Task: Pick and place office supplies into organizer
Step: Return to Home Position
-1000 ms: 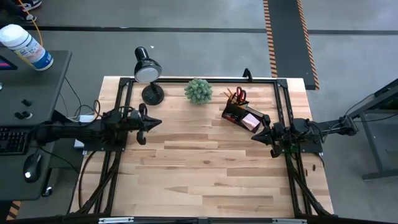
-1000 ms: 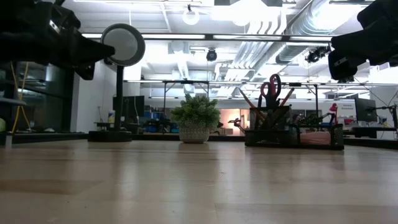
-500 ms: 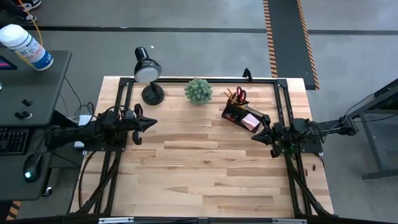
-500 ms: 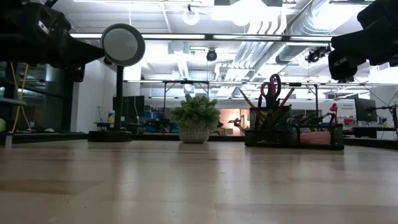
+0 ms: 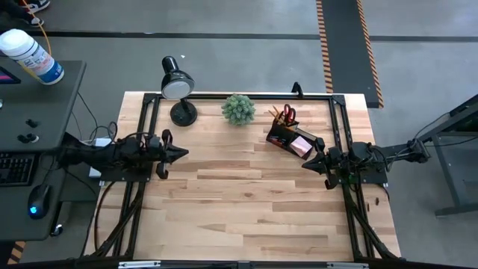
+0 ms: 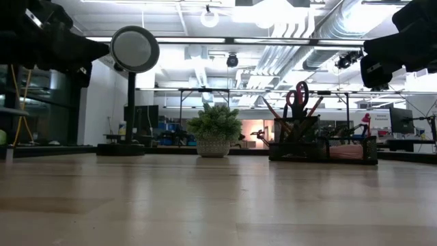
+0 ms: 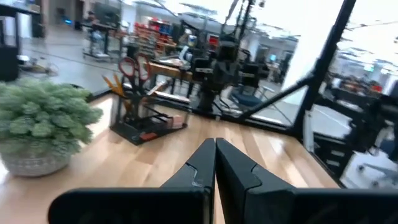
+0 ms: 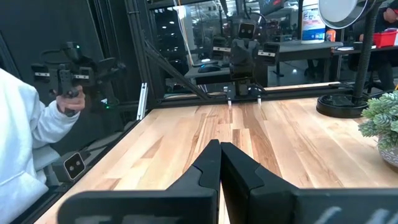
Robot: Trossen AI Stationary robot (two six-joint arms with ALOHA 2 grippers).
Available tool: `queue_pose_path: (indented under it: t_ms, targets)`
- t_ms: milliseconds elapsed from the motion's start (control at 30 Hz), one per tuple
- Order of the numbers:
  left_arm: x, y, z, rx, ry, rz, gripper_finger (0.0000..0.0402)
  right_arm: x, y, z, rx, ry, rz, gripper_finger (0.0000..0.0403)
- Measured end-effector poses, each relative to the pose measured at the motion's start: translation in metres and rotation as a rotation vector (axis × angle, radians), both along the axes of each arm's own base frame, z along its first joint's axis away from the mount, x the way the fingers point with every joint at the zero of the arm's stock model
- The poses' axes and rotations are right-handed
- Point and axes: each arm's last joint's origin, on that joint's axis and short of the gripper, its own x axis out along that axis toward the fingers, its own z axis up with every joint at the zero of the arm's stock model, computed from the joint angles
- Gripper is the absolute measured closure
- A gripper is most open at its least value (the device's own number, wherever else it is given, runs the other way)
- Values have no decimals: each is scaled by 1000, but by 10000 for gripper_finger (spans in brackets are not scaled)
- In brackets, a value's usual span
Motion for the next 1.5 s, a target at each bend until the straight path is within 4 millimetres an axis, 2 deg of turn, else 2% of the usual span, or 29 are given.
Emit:
queue_pose_path:
  t_ms: [600,1133,1500]
  targets:
    - [8,0,-9,33,121,85,401,0,0,0,0,0,0,402]
    - [8,-1,-9,39,121,82,401,0,0,0,0,0,0,402]
    - [8,-2,-9,73,128,19,398,0,0,0,0,0,0,402]
